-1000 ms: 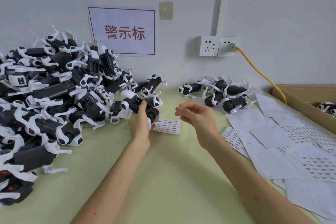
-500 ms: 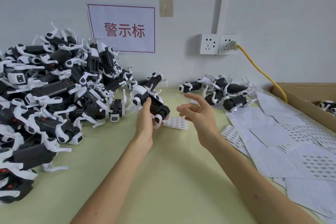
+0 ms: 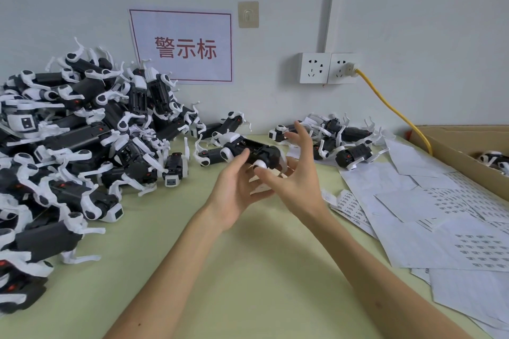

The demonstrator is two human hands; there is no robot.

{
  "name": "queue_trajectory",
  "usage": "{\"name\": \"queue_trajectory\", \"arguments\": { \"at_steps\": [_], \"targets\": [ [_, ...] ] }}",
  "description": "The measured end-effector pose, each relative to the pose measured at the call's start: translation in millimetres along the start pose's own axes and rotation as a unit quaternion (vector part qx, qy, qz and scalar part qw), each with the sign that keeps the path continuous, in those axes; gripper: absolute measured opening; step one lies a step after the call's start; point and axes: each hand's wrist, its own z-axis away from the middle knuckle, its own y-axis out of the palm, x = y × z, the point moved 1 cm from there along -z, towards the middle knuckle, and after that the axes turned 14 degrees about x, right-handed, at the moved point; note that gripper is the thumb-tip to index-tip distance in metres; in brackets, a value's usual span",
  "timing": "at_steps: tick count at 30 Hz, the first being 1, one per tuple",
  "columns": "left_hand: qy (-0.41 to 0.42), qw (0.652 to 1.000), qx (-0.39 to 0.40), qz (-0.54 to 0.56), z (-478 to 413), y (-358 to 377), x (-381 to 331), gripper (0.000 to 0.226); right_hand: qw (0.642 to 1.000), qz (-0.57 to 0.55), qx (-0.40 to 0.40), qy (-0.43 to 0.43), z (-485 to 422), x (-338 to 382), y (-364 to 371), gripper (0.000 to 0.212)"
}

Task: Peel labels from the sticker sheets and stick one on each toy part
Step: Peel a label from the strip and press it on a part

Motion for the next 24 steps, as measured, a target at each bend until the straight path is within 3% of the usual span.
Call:
{"name": "queue_trajectory", "arguments": {
  "at_steps": [4,8,10,13,15,18,24],
  "targets": [
    [-0.041,0.989,-0.007,-0.14,2,2,2,0.033,0.996,-0.02,-0.083,-0.006,-4,5,-13,0.094],
    [0.063,0.953,-0.178,-0.237,3,0,-1,0.026,0.991,-0.065,-0.12,0.012,-9,6,-30,0.091],
    [0.114,0.932,-0.274,-0.209,3,-8,-4,0.025,0.99,-0.093,-0.101,0.03,-9,6,-38,0.095],
    [0.095,0.935,-0.34,-0.034,6,-23,-9,0.024,0.98,-0.194,-0.03,0.037,-13,3,-44,0.102],
    [0.026,0.959,-0.273,0.072,6,-24,-10,0.034,0.968,-0.245,0.024,0.041,-15,3,-43,0.1],
    [-0.016,0.985,-0.141,0.099,5,-15,-11,0.047,0.965,-0.242,0.082,0.054,-15,0,-39,0.098],
    [-0.067,0.992,0.066,0.085,9,-4,-12,0.04,0.976,-0.2,0.056,0.06,-16,0,-43,0.069]
  ]
}}
